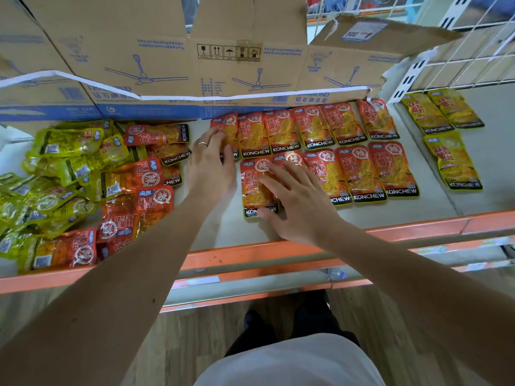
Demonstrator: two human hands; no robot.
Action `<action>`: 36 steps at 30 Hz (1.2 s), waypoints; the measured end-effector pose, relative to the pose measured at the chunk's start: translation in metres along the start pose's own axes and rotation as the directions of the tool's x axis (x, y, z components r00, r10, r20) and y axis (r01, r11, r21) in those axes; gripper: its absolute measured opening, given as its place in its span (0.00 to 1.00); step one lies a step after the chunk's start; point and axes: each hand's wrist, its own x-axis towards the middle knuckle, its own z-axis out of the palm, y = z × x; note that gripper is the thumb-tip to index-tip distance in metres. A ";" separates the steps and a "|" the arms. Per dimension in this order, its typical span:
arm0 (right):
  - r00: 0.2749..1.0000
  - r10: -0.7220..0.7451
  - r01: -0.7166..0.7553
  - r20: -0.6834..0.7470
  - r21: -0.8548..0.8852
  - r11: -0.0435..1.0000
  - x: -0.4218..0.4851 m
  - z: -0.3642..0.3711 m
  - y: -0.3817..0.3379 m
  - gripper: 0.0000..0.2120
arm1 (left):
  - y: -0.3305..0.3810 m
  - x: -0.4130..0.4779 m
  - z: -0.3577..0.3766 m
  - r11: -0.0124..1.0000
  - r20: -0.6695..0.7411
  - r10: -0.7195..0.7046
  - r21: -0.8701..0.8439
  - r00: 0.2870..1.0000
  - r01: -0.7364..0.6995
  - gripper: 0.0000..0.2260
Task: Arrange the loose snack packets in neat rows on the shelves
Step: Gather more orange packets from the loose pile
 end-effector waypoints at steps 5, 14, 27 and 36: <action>0.993 0.103 -0.101 -0.058 0.032 0.994 -0.012 -0.020 0.017 0.30 | 0.017 -0.033 -0.012 0.972 -0.064 0.216 -0.081 0.974 -0.221 0.17; 0.964 0.262 -0.265 -0.047 -0.096 0.959 -0.051 -0.035 0.078 0.30 | 0.056 -0.095 -0.003 0.910 0.272 0.362 0.102 0.892 -0.401 0.21; 0.953 0.302 -0.303 -0.028 -0.038 0.952 -0.050 -0.031 0.079 0.30 | 0.054 -0.096 -0.004 0.927 0.318 0.314 0.104 0.895 -0.362 0.23; 0.952 0.306 -0.307 -0.018 -0.036 0.951 -0.051 -0.031 0.078 0.30 | 0.053 -0.096 -0.003 0.927 0.328 0.309 0.108 0.893 -0.360 0.23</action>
